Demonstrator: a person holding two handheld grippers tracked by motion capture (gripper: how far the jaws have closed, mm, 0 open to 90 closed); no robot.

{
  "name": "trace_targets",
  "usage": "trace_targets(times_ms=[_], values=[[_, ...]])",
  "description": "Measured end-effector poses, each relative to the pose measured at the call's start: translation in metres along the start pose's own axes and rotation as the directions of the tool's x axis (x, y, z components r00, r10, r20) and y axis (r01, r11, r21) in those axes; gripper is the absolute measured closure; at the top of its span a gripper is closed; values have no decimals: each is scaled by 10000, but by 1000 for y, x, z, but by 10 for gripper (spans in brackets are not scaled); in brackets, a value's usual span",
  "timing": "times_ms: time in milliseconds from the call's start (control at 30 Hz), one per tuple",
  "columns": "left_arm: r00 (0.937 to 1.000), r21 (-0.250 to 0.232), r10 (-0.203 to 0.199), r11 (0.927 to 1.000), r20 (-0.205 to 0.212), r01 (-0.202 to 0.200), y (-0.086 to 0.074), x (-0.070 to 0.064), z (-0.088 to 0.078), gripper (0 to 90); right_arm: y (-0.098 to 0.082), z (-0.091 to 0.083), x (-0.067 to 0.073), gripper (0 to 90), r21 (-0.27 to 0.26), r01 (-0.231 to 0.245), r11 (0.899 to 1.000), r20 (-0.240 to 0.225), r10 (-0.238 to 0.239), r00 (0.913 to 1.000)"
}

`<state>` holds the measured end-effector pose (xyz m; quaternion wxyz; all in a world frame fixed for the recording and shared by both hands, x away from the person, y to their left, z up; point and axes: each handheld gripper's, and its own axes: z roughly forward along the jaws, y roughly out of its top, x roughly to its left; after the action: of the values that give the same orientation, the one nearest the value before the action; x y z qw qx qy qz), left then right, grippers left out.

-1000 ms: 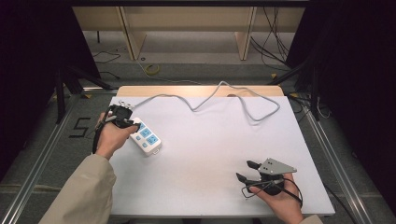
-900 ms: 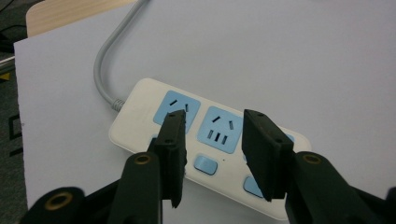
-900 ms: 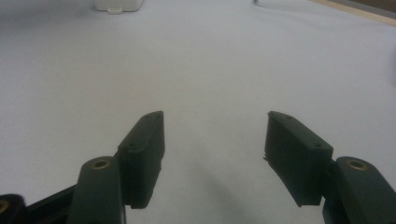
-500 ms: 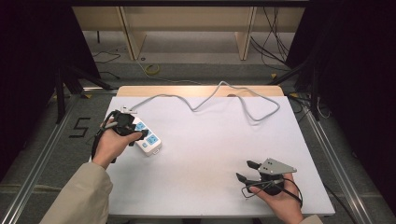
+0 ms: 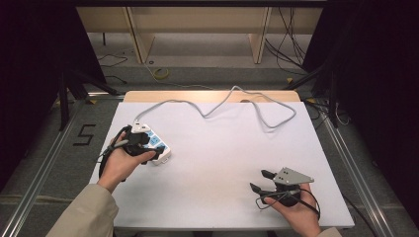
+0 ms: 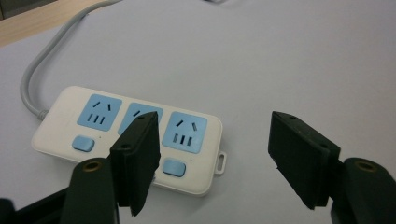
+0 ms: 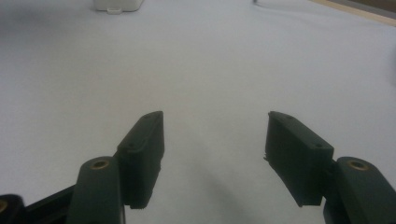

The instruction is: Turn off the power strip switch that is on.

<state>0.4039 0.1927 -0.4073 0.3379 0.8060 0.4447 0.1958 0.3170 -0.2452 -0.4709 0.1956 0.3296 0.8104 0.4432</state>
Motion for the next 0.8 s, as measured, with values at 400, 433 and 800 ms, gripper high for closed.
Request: trace_targets(times_ms=[400,433,800], values=[[9980,-607,526,9969,351,-504,-36,-19,-4,316,0,0,0,382,-12,-2,10000,7,2,10000],[9980,-692,534,9963,336,-509,-40,-20,-4,317,0,0,0,382,-8,-2,10000,4,2,10000],[9979,-1297,532,9904,380,-478,-77,-33,-9,306,0,0,0,380,5,71,10000,0,-71,10000]])
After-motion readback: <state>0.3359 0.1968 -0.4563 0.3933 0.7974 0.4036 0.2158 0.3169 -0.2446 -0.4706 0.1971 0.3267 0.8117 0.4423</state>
